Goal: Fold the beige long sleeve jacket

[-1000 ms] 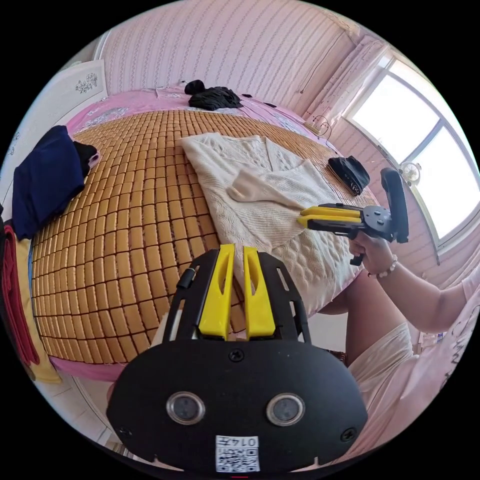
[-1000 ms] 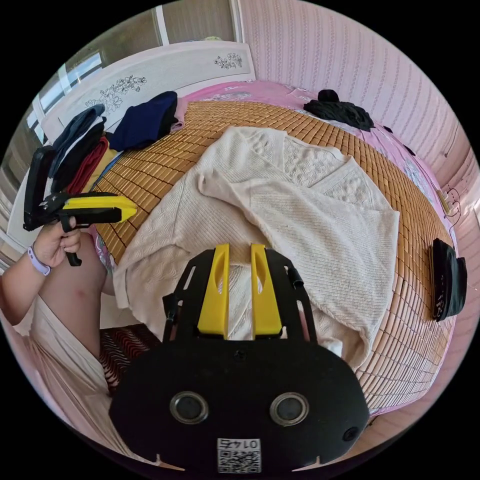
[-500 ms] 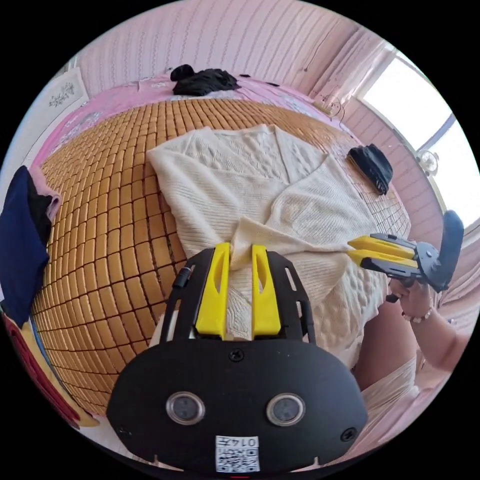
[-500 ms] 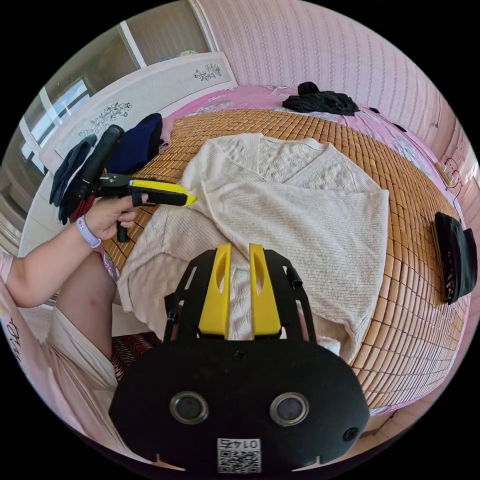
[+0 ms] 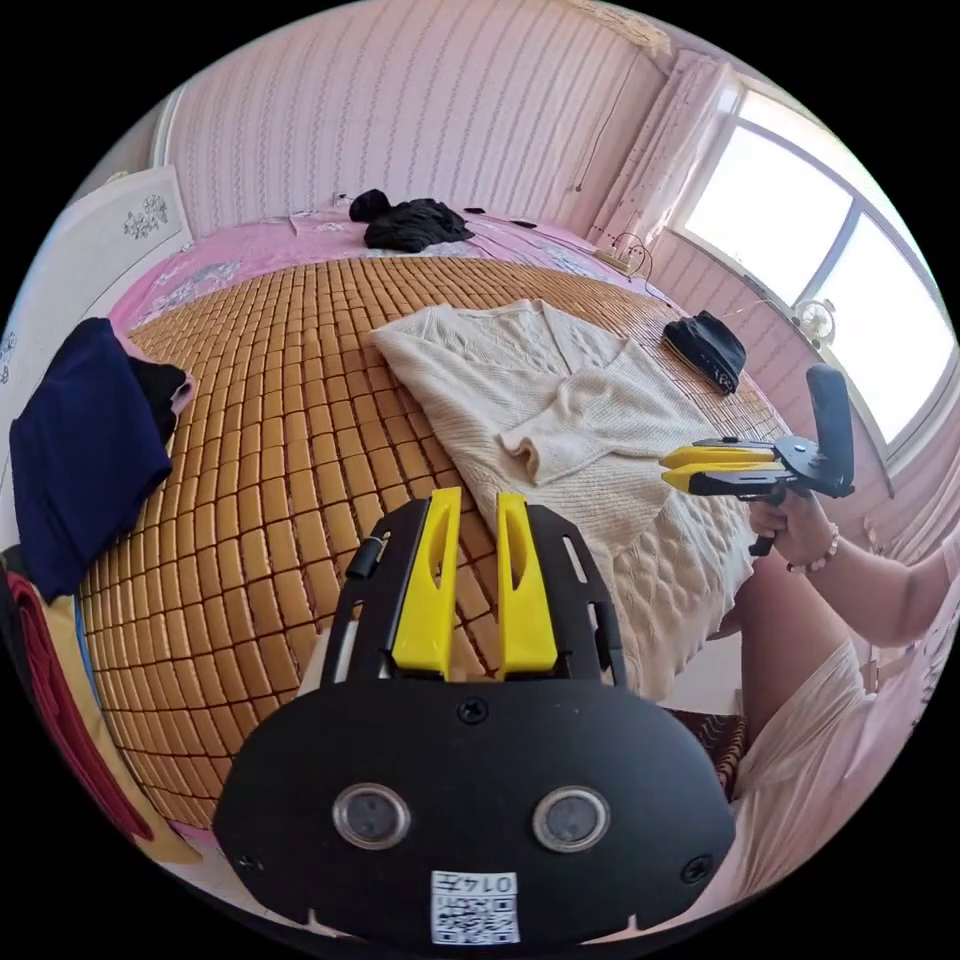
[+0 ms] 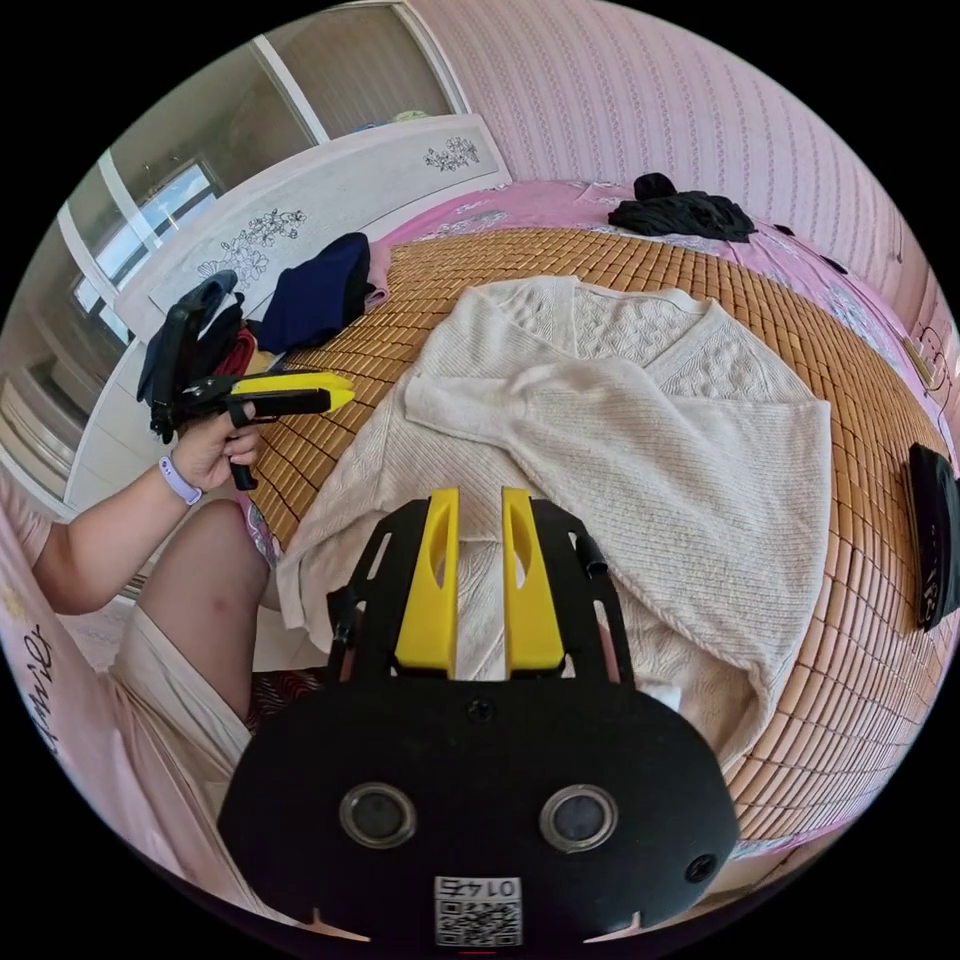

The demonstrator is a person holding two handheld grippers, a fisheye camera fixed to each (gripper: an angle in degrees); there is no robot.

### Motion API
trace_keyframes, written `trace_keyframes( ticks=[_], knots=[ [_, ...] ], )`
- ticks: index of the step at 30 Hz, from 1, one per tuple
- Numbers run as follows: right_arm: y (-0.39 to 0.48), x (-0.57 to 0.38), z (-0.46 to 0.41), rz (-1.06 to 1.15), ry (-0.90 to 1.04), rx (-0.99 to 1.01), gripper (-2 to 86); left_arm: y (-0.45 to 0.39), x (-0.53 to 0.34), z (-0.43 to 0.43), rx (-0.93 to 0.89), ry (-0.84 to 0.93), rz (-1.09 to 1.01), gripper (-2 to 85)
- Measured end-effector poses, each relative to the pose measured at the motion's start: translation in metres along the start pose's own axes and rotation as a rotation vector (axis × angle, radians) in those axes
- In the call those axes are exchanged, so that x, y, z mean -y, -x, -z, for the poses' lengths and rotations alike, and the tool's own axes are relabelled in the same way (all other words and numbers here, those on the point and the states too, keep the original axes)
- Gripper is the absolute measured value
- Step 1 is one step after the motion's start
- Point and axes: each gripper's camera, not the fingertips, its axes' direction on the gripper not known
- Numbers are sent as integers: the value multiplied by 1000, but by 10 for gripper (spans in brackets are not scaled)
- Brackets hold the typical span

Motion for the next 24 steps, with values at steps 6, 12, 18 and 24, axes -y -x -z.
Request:
trace_keyframes(
  ticks=[6, 12, 18, 24],
  knots=[
    [16, 25, -18, 71, 23, -18, 73, -10, 28, -6, -87, -9, 37, 63],
    [35, 54, -45, 152, 49, -52, 74, -15, 77, -55, 42, 186, 24, 39],
    [38, 62, -39, 166, 28, -127, 2, -30, 94, -34, 92, 163, -118, -4],
    [38, 63, -12, 148, -77, -29, 3, -22, 112, -7, 107, 113, -145, 1]
  ],
)
